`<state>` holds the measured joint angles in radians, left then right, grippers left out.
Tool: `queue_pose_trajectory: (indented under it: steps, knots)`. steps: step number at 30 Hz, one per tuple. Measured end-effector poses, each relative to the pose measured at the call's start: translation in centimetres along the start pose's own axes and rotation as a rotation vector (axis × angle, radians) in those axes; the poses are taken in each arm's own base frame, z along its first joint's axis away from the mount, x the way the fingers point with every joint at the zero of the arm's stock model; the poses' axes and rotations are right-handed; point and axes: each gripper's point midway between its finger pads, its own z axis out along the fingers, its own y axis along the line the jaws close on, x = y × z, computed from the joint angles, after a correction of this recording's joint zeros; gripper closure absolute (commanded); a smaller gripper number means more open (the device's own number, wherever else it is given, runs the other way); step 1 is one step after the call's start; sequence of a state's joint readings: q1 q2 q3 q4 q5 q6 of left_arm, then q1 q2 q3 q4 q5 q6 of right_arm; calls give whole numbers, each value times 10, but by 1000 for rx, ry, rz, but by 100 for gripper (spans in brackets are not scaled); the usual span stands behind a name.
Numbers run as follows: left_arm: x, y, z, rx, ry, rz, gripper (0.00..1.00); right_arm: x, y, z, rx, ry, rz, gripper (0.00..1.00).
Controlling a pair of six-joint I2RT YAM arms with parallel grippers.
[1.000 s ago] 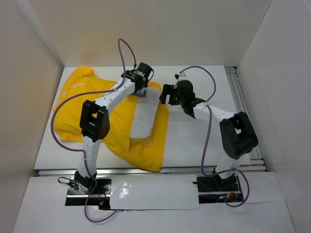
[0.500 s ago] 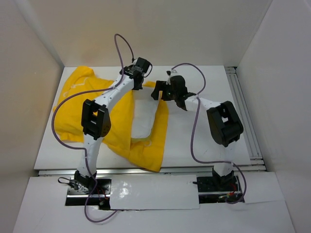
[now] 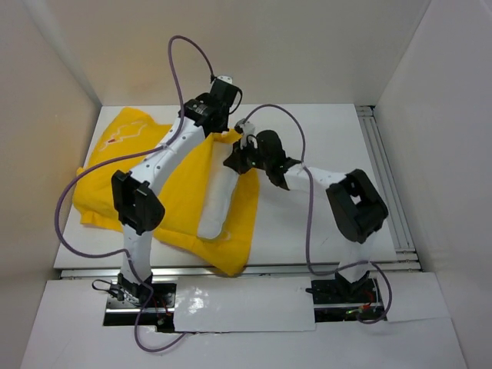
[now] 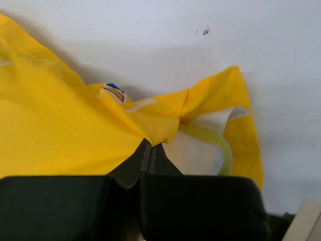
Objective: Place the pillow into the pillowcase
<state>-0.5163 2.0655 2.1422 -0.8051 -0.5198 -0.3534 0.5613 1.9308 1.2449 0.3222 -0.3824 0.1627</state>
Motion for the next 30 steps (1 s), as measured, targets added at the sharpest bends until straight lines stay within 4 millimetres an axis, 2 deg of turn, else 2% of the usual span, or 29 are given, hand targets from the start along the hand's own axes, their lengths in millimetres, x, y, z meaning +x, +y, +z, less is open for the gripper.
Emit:
queue_pose_trajectory:
  steps: [3,6,8,10,14,18,20,23,25,27,28,29,30]
  knots:
    - [-13,-1,-39,31,-46,9,100,-17,51,-30,-100,-95,-120,100]
    - [-22,-9,-85,86,-97,18,100,-37,86,-61,-173,-225,-205,100]
    - [-28,-18,-114,140,-136,19,100,-54,93,-72,-178,-302,-233,100]
    - [-31,-27,-139,201,-168,21,100,-70,97,-75,-181,-370,-241,100]
    - [-24,-42,-179,295,-194,49,100,-85,99,-67,-207,-463,-219,100]
    - [-4,-59,-194,338,-171,107,100,-89,90,-47,-195,-487,-175,100]
    - [7,-64,-192,332,-154,133,100,-87,86,-43,-185,-488,-154,100]
    - [17,-64,-185,309,-135,149,93,-86,80,-42,-164,-481,-126,94]
    - [18,-62,-180,298,-126,144,85,-82,74,-41,-131,-460,-110,82]
    - [17,-60,-172,279,-120,122,81,-72,63,-44,-88,-418,-79,64]
    - [18,-60,-167,270,-111,116,78,-64,58,-48,-63,-393,-62,46]
    - [17,-63,-162,267,-107,107,74,-54,52,-52,-37,-364,-44,34]
    - [15,-66,-155,262,-103,95,70,-43,44,-58,-6,-329,-24,16]
